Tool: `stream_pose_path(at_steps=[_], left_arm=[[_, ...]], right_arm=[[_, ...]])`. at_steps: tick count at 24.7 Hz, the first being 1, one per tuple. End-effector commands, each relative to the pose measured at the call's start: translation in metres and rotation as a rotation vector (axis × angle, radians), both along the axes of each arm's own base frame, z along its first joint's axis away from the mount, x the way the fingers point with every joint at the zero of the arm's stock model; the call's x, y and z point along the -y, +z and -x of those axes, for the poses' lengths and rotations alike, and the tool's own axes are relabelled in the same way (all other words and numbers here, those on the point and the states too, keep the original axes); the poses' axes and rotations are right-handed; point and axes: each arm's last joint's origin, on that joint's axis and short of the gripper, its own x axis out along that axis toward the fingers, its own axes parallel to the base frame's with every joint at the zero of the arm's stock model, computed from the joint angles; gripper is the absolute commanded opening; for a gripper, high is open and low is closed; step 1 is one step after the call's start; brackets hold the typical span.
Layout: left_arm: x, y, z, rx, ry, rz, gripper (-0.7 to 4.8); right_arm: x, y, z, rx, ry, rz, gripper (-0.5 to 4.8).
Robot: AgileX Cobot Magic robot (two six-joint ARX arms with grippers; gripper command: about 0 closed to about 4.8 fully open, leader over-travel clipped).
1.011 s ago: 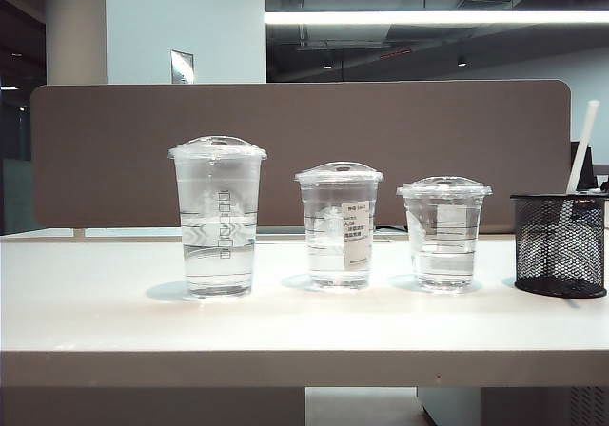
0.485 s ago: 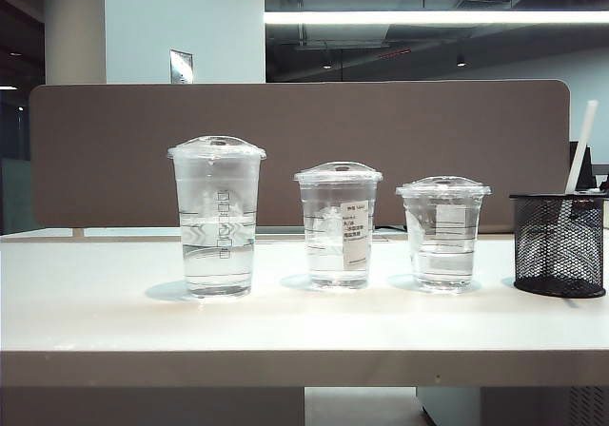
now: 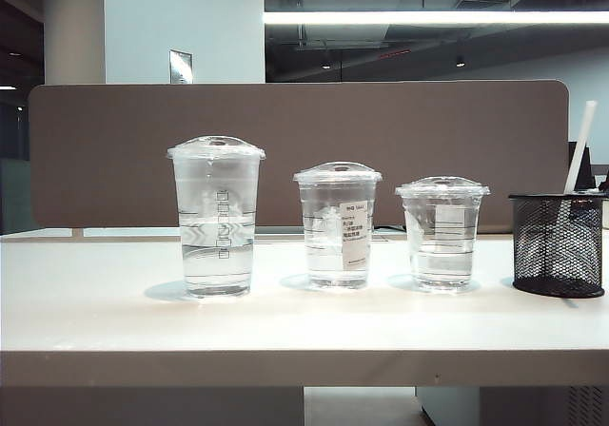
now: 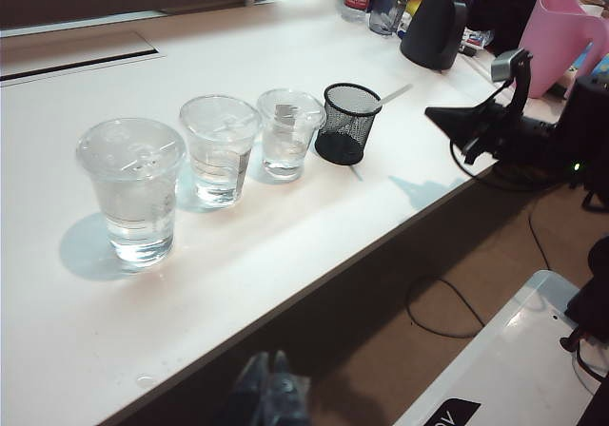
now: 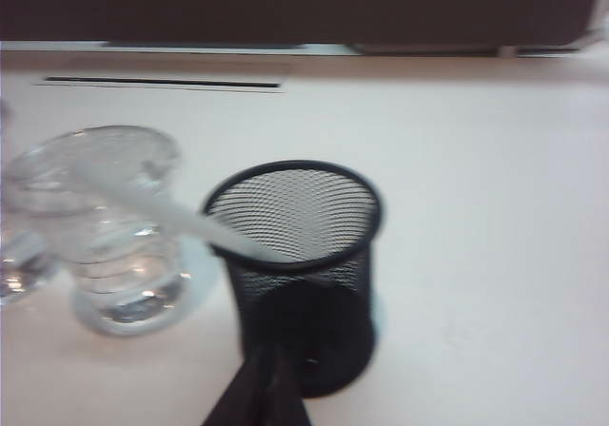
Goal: Pick up the straw and insert it into the large coffee cup.
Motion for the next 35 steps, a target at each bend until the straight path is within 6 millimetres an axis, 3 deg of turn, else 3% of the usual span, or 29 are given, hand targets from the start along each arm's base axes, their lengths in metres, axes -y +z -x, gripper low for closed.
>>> stream_pose_path(at_steps=[1, 4, 7, 8, 10, 22, 31, 33, 35], left_arm=[[0.000, 0.002, 0.000, 0.016, -0.003, 0.004, -0.02], [0.000, 0.002, 0.000, 0.016, -0.003, 0.004, -0.02], [0.000, 0.002, 0.000, 0.016, -0.003, 0.004, -0.02], [0.000, 0.002, 0.000, 0.016, -0.003, 0.005, -0.02], [0.000, 0.002, 0.000, 0.016, -0.003, 0.004, -0.02], [0.000, 0.002, 0.000, 0.016, -0.003, 0.004, -0.02], [0.000, 0.002, 0.000, 0.016, -0.003, 0.004, -0.02], [0.000, 0.002, 0.000, 0.016, -0.003, 0.004, -0.02], [0.000, 0.002, 0.000, 0.016, -0.003, 0.004, -0.02]], right_arm=[[-0.010, 0.004, 0.001, 0.065, 0.004, -0.020, 0.21], [-0.021, 0.002, 0.001, 0.059, 0.055, 0.004, 1.12], [-0.027, 0.002, 0.002, 0.069, 0.051, 0.060, 1.32], [-0.027, 0.001, 0.002, 0.063, 0.039, 0.064, 1.95], [-0.027, -0.002, 0.000, 0.045, 0.037, 0.074, 2.34], [-0.028, -0.011, -0.021, 0.076, 0.004, 0.095, 2.34], [-0.030, -0.004, -0.048, 0.071, 0.004, 0.096, 2.32], [-0.031, -0.002, -0.053, 0.069, 0.004, 0.096, 2.14], [-0.031, -0.002, -0.060, 0.064, 0.005, 0.096, 1.58]])
